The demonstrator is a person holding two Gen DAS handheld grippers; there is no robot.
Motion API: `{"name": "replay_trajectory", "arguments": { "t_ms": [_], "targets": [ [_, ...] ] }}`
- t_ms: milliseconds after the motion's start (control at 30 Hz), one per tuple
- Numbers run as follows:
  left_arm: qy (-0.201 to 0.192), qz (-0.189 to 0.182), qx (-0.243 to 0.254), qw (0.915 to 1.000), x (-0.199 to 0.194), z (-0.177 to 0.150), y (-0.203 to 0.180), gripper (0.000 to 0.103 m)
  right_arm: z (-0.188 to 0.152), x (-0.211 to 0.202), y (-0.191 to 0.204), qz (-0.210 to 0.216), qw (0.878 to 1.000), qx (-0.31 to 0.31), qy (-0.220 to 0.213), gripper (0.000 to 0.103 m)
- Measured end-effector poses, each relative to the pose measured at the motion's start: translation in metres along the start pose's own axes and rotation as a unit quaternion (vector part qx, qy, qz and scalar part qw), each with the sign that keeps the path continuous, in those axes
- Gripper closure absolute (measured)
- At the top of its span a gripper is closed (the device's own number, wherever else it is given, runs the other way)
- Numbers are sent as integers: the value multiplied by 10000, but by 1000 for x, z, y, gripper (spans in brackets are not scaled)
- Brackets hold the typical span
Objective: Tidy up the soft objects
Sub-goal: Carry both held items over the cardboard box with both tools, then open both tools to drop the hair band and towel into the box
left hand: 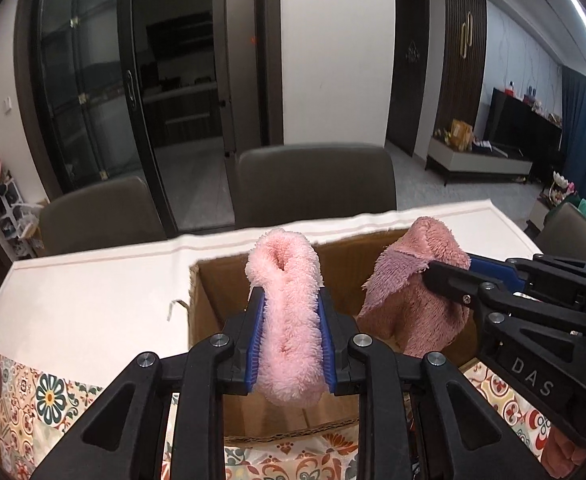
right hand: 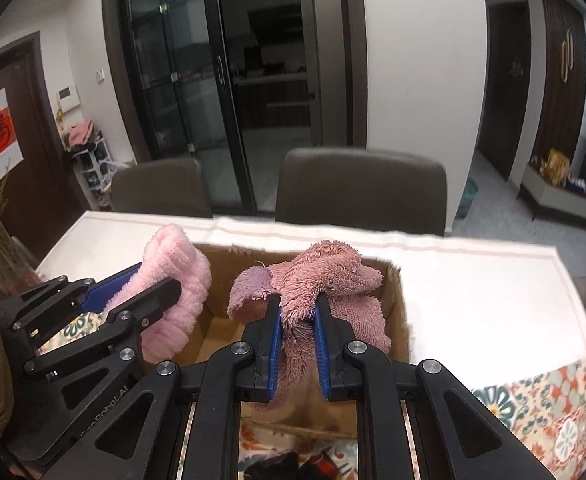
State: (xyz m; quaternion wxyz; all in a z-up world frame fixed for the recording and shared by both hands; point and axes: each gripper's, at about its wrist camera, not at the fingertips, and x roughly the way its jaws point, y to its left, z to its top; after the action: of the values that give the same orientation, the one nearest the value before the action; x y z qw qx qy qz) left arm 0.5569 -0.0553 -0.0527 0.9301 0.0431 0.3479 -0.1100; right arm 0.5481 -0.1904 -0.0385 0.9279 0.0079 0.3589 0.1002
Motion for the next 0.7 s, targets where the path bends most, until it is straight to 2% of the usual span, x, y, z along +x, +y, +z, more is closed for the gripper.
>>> {"name": "replay_trajectory", "arguments": {
  "t_ms": [200,267,333,400,433,700],
  "targets": [
    [183,-2,35,9998,9,-6,-1,72,-4,19,-5,60,9993,65,350,86],
    [237,-6,28,9997,11,-6,0,69,-5,24,-5,69,9989,47,457,85],
    [265,-43,14,9996,11,-7,-1,61,-5,26,-7,79,9986,89,518,82],
    [270,-53,32,9996,9,-7,-1,58,-6,27,-10,137,9981,145,588,70],
    [261,-53,41,9996,8,-7,-1,56,-7,28,-11,181,9977,199,621,67],
    [20,24,54,10000,-14,-4,1,44,-9,15,-15,13,9984,288,484,66]
  ]
}}
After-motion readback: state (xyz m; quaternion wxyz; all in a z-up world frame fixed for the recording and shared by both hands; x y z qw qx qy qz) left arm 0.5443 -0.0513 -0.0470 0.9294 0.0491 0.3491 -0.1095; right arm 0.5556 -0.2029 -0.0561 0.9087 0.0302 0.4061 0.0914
